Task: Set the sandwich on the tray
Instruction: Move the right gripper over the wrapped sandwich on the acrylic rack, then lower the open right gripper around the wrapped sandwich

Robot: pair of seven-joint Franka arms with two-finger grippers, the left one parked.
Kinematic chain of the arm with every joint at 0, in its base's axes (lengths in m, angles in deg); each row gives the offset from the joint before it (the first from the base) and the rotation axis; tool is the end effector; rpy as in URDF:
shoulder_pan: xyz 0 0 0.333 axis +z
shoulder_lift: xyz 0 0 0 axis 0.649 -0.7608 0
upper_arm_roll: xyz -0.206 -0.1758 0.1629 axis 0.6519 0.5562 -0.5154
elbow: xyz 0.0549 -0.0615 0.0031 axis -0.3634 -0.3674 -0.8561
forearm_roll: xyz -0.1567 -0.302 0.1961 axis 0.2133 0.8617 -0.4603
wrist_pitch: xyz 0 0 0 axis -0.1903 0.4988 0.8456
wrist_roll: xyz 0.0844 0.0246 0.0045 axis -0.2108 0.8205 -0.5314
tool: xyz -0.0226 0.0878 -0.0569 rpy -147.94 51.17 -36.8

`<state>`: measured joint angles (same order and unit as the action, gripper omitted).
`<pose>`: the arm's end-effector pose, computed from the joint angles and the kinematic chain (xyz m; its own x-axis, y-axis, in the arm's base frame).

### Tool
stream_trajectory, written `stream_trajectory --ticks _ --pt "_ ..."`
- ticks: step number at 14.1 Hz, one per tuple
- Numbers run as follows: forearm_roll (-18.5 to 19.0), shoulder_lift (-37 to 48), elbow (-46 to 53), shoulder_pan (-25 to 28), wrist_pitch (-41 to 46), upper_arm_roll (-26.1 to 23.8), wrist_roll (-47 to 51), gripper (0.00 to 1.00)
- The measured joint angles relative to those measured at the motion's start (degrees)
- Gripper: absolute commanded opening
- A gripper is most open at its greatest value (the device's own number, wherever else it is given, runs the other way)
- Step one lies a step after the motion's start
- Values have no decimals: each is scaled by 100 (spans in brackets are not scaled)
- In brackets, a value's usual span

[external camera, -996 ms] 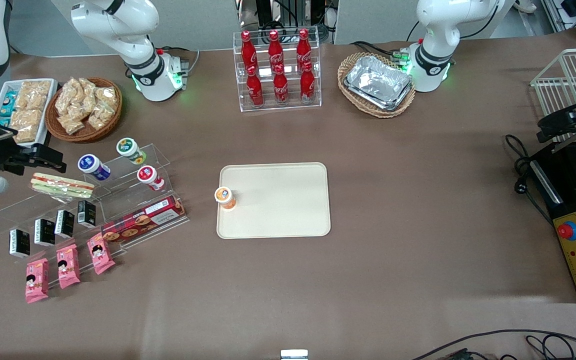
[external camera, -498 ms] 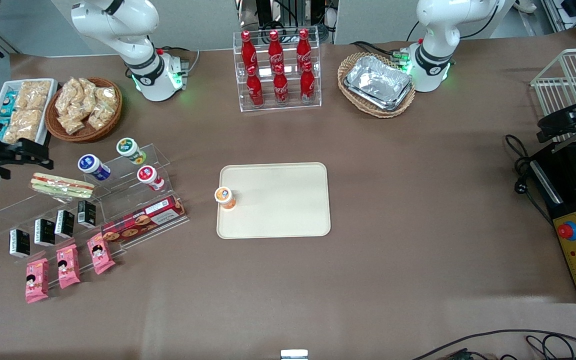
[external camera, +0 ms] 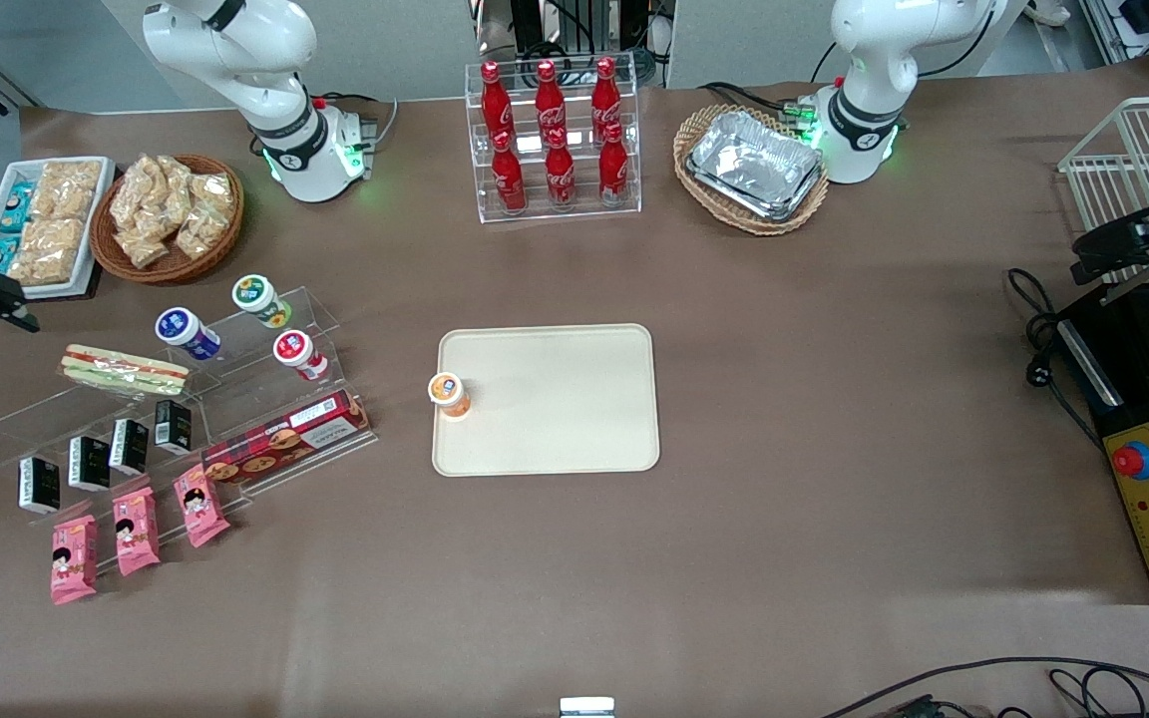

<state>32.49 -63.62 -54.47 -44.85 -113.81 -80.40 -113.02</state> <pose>0.5666 -0.1110 0.6130 0.8548 0.5186 -0.0177 0.5184 -0.8550 -0.0167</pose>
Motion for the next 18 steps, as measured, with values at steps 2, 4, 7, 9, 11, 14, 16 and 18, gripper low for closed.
stream_trajectory --ticks 2,4,7,9,11,14,16,18 --pt "105 -4 -5 -27 -32 1 -558 100" --pt "191 -17 -12 -23 -83 -24 -1154 100" --pt "194 -117 -24 -19 -118 -39 -2331 100" --pt "194 -229 -78 -16 -302 -45 -3197 100" --pt "180 -311 -181 -16 -417 -47 -3655 100" --pt "180 -338 -336 -27 -489 -30 -3978 100" --pt "180 -342 -493 -48 -533 -25 -4230 100" --pt "180 -346 -661 -80 -642 -21 -4551 100"
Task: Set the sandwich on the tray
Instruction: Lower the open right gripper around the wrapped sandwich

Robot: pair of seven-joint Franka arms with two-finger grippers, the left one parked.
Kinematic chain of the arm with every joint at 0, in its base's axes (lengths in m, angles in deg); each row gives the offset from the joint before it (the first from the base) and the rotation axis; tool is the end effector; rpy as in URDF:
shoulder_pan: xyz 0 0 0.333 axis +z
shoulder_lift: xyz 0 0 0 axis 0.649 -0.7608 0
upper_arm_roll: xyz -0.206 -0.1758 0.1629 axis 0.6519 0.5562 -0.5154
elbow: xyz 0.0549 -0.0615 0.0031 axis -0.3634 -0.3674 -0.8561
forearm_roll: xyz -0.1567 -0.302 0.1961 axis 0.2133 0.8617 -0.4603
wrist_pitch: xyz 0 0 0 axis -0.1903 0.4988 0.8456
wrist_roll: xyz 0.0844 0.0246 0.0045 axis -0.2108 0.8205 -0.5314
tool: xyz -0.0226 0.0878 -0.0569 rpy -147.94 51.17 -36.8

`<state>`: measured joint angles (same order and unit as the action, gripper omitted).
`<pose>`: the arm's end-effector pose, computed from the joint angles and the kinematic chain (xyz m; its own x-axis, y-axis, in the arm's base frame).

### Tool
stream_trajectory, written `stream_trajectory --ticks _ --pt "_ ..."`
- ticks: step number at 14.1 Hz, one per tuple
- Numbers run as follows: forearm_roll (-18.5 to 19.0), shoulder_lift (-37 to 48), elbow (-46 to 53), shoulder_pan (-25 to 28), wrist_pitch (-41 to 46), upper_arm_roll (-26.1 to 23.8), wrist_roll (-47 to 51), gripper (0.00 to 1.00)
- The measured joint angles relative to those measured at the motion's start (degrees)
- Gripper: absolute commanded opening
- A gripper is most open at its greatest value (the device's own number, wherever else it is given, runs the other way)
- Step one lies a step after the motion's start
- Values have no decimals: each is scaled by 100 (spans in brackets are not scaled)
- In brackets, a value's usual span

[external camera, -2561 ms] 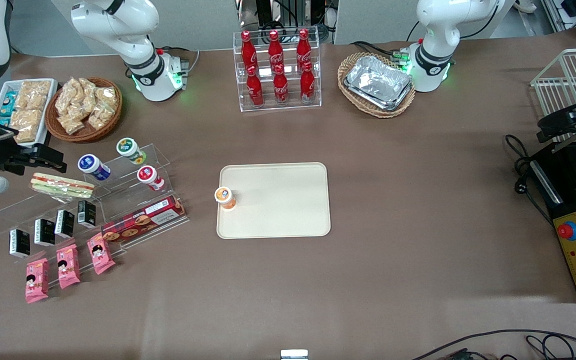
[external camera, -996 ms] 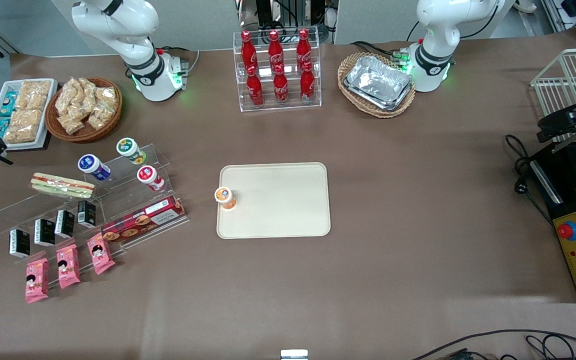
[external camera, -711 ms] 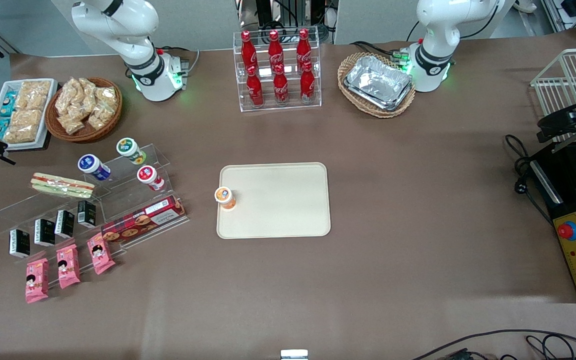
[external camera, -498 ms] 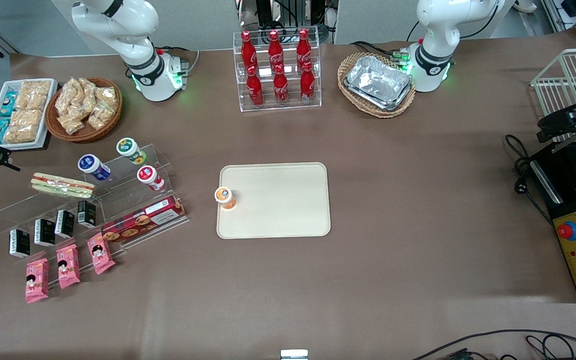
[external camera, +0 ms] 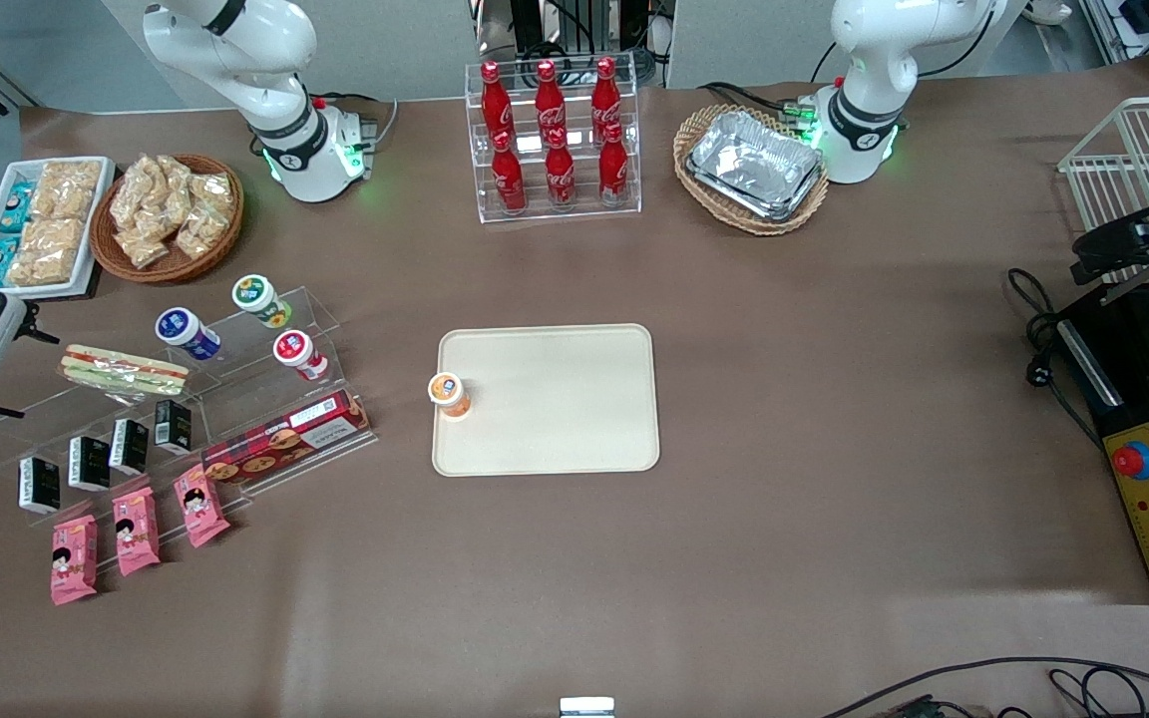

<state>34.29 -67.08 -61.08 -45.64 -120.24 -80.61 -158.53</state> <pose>0.5841 -0.1228 0.5326 0.2343 0.9713 -0.0405 0.9677 -0.2370 -0.0862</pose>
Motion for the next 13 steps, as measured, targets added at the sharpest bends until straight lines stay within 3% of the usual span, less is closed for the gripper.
stream_trajectory --ticks 13 --pt "-5 119 -918 -251 -534 19 -769 100"
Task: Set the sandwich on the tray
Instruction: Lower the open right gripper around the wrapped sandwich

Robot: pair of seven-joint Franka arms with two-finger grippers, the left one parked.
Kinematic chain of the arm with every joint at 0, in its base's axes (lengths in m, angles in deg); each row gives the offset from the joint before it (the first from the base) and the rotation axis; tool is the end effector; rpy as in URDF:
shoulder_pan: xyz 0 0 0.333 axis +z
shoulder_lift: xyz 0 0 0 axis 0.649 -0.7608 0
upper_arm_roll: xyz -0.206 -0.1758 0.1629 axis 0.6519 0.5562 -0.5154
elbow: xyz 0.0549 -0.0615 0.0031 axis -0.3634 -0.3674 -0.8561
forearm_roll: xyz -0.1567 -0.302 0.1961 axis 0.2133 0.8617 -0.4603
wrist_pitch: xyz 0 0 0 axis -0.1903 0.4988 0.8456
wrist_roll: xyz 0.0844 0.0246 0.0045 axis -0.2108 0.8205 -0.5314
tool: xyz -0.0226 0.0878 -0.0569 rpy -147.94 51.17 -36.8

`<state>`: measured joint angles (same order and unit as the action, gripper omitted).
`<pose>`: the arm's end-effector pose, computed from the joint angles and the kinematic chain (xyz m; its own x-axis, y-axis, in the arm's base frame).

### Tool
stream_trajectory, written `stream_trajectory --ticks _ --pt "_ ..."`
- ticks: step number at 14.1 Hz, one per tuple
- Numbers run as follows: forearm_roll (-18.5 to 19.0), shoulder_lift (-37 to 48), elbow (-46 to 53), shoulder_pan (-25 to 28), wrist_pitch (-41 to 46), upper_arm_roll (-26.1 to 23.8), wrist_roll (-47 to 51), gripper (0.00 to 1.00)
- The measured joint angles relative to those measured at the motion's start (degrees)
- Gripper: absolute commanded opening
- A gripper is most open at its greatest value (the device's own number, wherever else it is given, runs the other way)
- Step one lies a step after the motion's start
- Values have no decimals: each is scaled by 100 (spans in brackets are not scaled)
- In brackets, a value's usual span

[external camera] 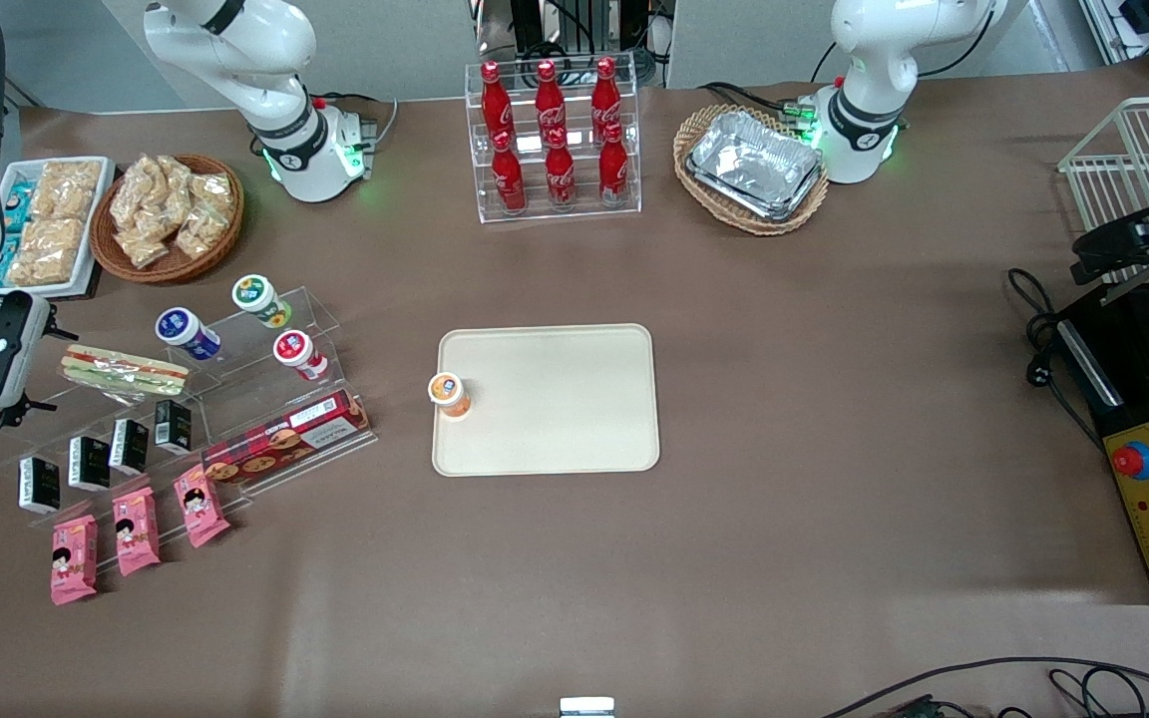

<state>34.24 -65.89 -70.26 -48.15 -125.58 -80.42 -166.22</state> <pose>0.5641 -0.1478 0.4769 0.1478 0.9888 -0.0202 0.9794 -0.1491 -0.1363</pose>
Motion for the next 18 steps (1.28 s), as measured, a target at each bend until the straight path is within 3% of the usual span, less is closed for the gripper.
stream_trajectory --ticks 9,18 --pt "-1 79 -714 -148 -676 40 -340 100" --pt "-32 149 -1182 -165 -998 447 -588 100"
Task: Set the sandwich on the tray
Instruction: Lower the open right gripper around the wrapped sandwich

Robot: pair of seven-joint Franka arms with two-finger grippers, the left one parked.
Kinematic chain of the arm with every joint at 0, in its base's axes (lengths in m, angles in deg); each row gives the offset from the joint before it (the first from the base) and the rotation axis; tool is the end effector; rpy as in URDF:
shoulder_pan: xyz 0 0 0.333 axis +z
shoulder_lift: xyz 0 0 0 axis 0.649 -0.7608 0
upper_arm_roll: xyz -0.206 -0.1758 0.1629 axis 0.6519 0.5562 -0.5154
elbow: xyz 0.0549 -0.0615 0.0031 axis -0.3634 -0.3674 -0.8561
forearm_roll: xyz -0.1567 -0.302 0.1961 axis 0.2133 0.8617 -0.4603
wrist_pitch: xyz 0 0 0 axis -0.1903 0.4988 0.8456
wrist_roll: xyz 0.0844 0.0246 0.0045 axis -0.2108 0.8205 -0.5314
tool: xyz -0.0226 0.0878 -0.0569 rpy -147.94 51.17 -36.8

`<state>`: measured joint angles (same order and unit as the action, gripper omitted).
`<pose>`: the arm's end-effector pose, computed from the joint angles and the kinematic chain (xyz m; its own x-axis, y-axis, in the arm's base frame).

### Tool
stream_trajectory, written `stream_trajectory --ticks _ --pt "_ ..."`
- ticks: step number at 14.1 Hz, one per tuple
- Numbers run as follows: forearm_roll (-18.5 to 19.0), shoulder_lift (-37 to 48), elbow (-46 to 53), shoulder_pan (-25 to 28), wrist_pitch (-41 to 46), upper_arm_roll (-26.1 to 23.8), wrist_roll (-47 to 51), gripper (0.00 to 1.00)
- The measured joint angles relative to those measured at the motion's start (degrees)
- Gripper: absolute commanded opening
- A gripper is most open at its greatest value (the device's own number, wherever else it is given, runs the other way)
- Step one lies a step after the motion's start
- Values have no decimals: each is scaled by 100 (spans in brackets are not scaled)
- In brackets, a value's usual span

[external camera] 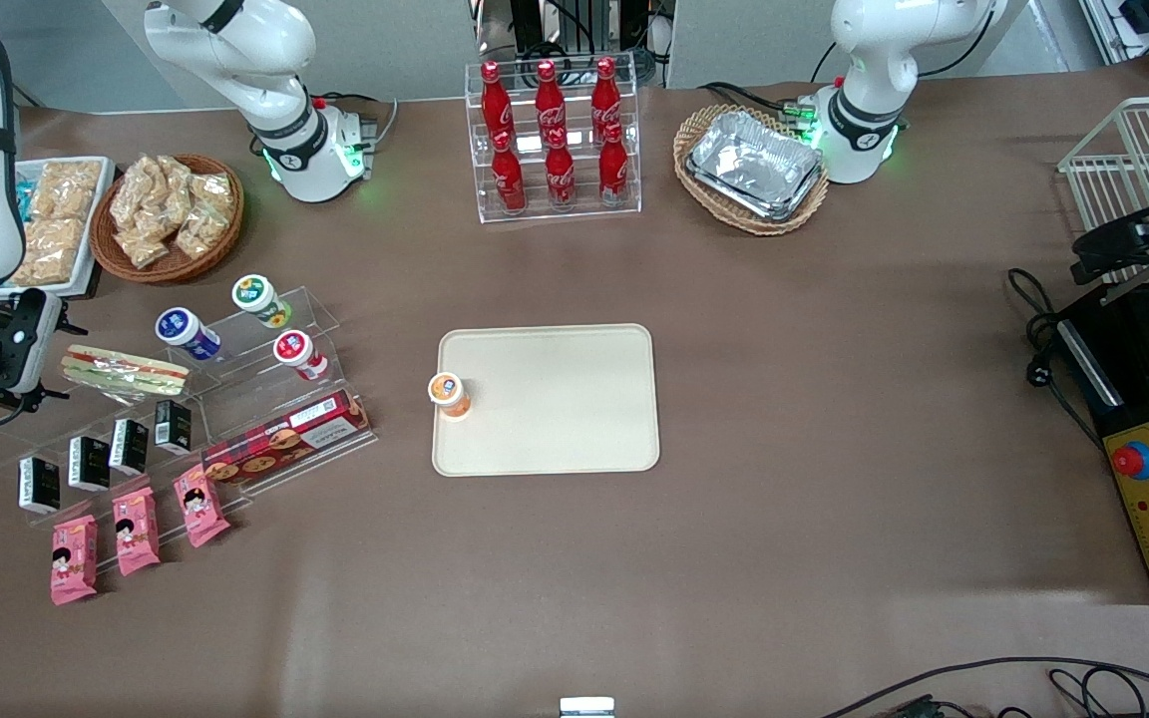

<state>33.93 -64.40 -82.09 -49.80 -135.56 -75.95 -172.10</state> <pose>0.5240 -0.1989 0.4106 0.1523 0.9883 -0.0030 0.9782 -0.1511 -0.1424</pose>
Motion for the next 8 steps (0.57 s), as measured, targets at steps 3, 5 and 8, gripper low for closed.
stream_trajectory --ticks 3,5,8 --pt "-83 19 -195 -1 -75 63 31 100" --pt "-101 69 -369 -1 -201 60 111 100" --pt "-109 190 -631 -1 -418 48 221 100"
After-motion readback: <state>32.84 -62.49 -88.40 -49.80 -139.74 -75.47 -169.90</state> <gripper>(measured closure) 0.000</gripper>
